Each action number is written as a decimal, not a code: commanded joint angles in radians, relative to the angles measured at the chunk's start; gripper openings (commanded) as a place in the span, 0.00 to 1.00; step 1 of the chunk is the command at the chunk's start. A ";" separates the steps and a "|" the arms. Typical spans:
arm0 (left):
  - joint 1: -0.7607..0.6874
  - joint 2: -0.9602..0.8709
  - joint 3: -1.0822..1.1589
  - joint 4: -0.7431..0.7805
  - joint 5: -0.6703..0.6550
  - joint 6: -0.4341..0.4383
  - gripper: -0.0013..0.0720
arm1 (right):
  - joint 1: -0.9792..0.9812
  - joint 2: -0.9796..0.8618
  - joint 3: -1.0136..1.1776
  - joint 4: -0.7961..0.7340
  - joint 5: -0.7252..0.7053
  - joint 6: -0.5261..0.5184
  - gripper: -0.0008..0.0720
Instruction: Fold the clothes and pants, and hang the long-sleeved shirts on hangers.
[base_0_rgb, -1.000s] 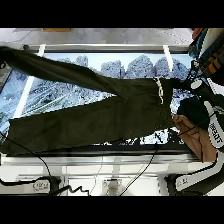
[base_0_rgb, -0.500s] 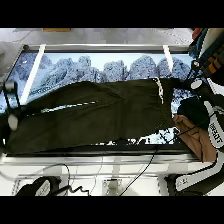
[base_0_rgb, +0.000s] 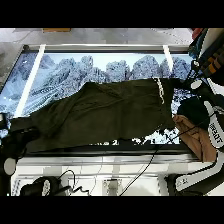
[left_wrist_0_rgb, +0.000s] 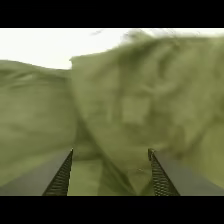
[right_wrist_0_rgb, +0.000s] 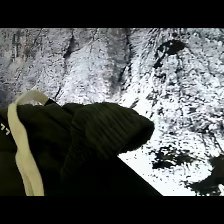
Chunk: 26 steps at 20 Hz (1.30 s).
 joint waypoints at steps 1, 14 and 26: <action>0.059 0.017 -0.010 0.148 -0.015 -0.333 0.75 | 0.000 0.000 0.001 -0.006 -0.006 -0.001 0.06; 0.194 -1.121 0.688 -0.234 -0.140 0.134 0.90 | 0.000 0.000 0.001 -0.030 -0.011 -0.005 0.05; 0.301 -1.280 0.774 -0.366 -0.179 0.396 0.83 | 0.001 0.000 0.001 -0.031 -0.010 -0.011 0.05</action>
